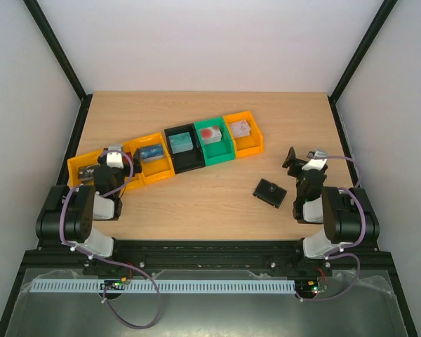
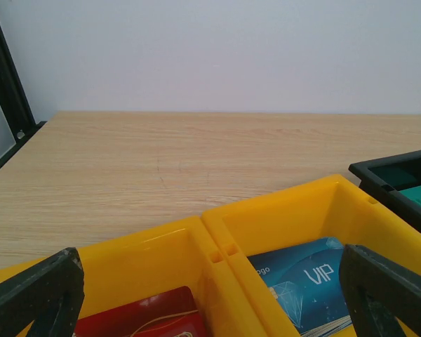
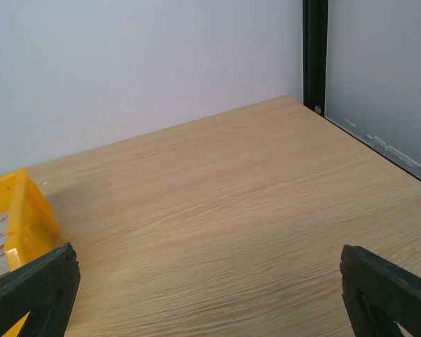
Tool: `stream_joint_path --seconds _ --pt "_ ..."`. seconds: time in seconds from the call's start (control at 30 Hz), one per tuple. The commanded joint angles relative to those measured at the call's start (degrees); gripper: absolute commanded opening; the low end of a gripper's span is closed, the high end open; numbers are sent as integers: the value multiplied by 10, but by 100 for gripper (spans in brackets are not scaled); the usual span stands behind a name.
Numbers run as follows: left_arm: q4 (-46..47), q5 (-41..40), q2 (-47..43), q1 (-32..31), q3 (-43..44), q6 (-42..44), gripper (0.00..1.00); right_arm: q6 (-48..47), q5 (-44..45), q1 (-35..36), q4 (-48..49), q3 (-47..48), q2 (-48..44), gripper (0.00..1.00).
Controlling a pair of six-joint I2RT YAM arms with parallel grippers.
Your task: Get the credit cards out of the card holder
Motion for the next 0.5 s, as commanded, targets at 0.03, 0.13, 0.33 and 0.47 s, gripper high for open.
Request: stream_joint_path --seconds 0.03,0.13,0.33,0.47 --pt "5 3 1 -2 10 4 99 -2 32 4 -20 15 -20 99" --pt "5 3 1 -2 10 4 99 11 66 2 -143 56 -86 99" --pt "5 3 0 -1 10 2 99 42 -9 -22 -405 187 -209 99" --pt "-132 4 -73 11 51 -15 99 7 -107 -22 -576 297 -243 99"
